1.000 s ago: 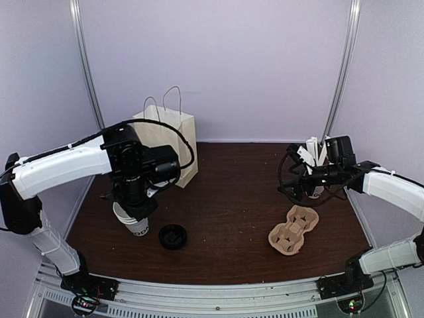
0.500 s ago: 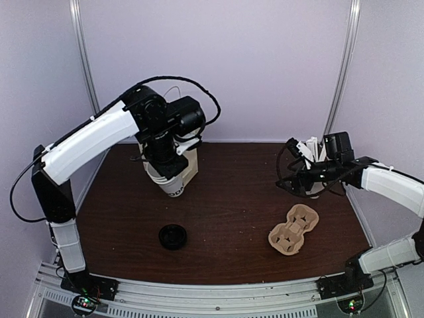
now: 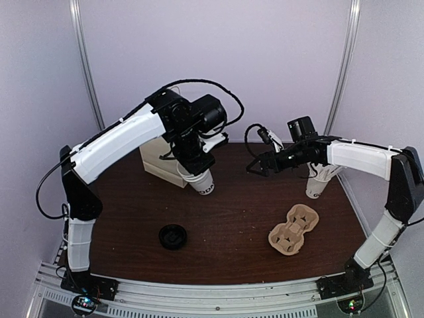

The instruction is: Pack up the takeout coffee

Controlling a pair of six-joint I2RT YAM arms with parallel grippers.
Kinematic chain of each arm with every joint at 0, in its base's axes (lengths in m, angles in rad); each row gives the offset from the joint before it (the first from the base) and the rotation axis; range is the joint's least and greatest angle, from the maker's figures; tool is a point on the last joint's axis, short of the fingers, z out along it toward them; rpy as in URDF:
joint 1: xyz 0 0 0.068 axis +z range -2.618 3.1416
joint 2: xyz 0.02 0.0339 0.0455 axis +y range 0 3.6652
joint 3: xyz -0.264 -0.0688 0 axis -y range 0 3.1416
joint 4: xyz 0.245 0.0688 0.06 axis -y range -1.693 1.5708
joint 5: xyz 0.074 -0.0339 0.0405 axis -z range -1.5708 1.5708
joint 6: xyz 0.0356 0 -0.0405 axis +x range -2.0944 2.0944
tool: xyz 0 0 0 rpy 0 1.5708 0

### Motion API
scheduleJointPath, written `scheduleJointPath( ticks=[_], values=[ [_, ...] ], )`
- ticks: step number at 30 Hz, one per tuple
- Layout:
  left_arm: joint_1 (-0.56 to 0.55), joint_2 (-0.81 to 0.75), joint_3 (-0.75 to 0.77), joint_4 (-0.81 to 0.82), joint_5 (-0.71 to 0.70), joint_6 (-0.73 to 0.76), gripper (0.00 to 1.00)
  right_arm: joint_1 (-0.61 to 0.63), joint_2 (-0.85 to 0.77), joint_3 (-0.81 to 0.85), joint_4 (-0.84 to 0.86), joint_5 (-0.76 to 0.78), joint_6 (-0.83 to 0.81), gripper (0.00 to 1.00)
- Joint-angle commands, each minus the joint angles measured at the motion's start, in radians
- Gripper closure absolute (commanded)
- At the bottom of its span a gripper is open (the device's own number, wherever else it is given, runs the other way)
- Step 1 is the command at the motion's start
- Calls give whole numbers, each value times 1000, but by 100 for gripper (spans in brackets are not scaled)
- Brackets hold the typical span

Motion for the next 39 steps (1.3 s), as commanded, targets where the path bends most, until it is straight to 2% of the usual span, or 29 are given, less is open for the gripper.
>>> scheduleJointPath(
  ticks=[1,4,7,14,18,30,39],
  values=[
    [30,1,27,55,119,-32,100,5,43,109,10,-18,157,0],
    [38,3,27,74,137,-52,100,14,67,127,43,9,235,0],
    [53,4,24,79,170,-87,100,34,71,132,39,24,234,0],
    [57,-19,-95,161,181,-119,100,53,99,128,43,-61,277,0],
    [60,-19,-118,187,184,-132,100,86,93,101,100,-64,279,0],
    [69,-41,-185,267,200,-178,100,158,169,127,119,-93,349,0],
    [86,-107,-281,393,365,-251,100,159,195,114,203,-136,427,0]
  ],
)
